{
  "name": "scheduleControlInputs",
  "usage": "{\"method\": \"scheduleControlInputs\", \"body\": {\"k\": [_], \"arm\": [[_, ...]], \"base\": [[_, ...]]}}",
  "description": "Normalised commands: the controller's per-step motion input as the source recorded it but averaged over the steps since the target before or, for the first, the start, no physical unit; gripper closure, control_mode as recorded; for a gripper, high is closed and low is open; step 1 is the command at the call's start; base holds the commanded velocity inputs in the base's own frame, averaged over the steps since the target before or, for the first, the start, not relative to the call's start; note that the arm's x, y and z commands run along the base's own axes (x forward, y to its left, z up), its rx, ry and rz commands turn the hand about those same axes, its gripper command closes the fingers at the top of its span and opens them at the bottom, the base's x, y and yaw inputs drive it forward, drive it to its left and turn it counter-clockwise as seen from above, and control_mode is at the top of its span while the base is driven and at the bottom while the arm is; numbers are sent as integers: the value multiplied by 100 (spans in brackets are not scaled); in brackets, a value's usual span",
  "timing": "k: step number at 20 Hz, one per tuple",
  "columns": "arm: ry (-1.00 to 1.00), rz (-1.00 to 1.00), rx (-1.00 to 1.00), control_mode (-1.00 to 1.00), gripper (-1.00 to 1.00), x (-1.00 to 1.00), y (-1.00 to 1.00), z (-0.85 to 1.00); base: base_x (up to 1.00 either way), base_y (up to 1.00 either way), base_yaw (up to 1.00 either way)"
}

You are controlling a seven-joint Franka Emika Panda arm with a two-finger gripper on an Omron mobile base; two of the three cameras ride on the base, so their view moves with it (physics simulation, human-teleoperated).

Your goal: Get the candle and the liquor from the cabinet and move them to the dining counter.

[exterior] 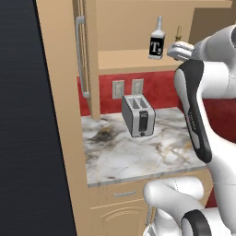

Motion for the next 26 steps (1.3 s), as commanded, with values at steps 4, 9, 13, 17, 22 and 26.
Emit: {"method": "scheduleControlInputs", "body": {"k": [4,9,13,17,22,26], "arm": [[-16,-8,-11,-100,-100,23,-17,20],[-20,-2,-10,-100,-100,6,-7,13],[-14,-1,-9,-100,-100,10,-1,15],[-7,0,-8,-100,-100,22,0,9],[-2,0,-2,-100,-100,18,0,11],[0,-2,0,-100,-100,13,0,2]], "base": [[0,0,0],[0,0,0],[0,0,0],[0,0,0],[0,0,0],[0,0,0]]}}
